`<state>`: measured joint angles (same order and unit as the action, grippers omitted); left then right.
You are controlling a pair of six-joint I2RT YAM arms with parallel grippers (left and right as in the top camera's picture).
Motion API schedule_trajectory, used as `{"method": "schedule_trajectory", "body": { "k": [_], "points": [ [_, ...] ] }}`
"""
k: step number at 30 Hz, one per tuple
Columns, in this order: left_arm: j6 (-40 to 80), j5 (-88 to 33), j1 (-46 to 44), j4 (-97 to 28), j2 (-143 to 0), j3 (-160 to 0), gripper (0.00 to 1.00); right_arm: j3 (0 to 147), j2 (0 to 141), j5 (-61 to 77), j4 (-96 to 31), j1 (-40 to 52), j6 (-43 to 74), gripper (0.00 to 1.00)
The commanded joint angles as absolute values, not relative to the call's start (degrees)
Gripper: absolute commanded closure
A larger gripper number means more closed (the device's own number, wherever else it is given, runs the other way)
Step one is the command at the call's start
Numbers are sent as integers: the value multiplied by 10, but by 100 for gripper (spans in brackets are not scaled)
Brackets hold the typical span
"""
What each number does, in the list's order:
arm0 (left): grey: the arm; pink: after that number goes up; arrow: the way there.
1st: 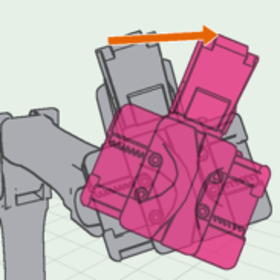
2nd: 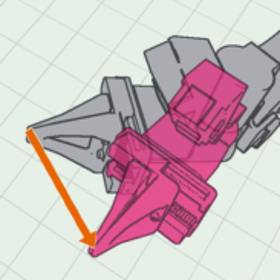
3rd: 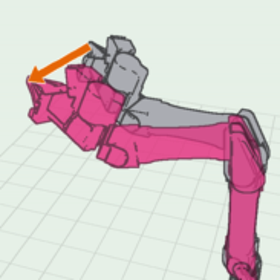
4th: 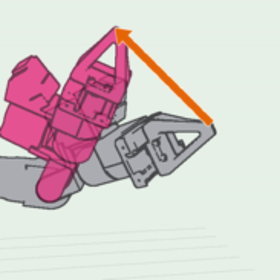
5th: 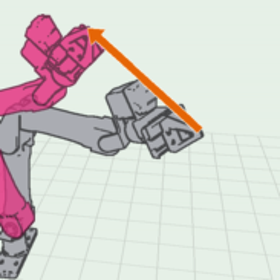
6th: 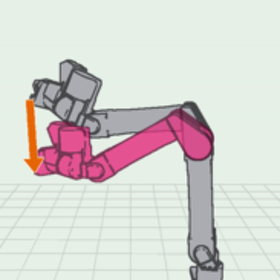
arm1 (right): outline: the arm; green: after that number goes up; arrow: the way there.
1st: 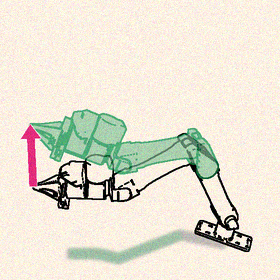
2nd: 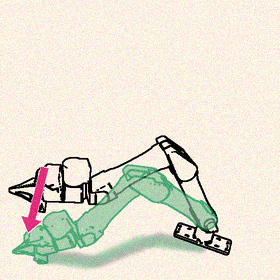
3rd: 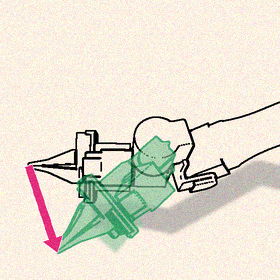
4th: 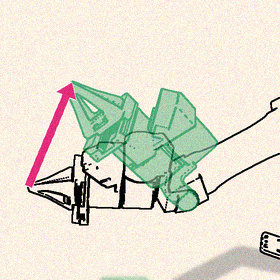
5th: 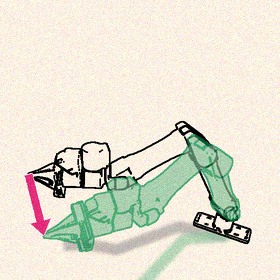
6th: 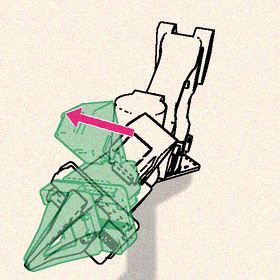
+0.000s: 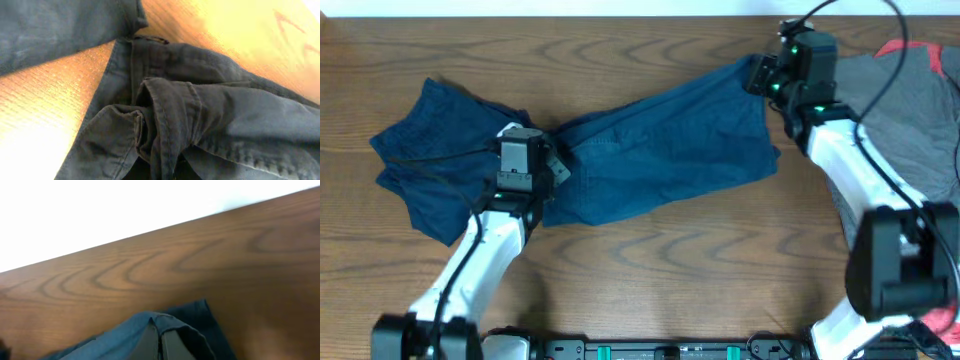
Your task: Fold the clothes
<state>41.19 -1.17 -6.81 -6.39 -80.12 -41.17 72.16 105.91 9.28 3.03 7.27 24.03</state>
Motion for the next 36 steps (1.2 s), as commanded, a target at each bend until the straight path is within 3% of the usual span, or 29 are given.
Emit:
{"method": "schedule_trajectory", "body": {
  "k": [1, 2, 4, 5, 6, 8, 10, 12, 15, 18, 21, 28, 36],
  "points": [
    [423, 12, -65, -54, -836, -416, 86, 722, 1108, 79, 64, 88, 235, 99],
    [423, 12, -65, -50, -844, -416, 83, 722, 1120, 79, 73, 90, 235, 97],
    [423, 11, -65, -33, -860, -416, 66, 722, 1143, 79, 91, 94, 235, 87],
    [423, 11, -65, -24, -865, -416, 57, 722, 1151, 80, 94, 95, 235, 59],
    [420, 11, -64, -17, -865, -416, 48, 722, 1154, 82, 92, 94, 234, 50],
    [403, 5, -58, -5, -856, -417, 34, 722, 1152, 101, 85, 93, 214, 42],
    [400, -6, -50, -5, -832, -422, 31, 722, 1138, 125, 76, 88, 191, 36],
    [392, -23, -40, -5, -799, -424, 30, 722, 1114, 131, 52, 81, 190, 37],
    [376, -25, -27, -14, -738, -424, 30, 722, 1064, 156, -10, 72, 188, 47],
    [373, -28, -22, -38, -681, -424, 30, 722, 1019, 206, -95, 70, 162, 67],
    [371, -78, -31, -76, -651, -423, 41, 722, 994, 251, -196, 81, 132, 84],
    [351, -93, -68, -158, -708, -421, 55, 715, 1020, 268, -326, 146, 50, 88],
    [339, -92, -81, -82, -863, -421, 55, 704, 1109, 172, -325, 183, 83, 89]
  ]
}}
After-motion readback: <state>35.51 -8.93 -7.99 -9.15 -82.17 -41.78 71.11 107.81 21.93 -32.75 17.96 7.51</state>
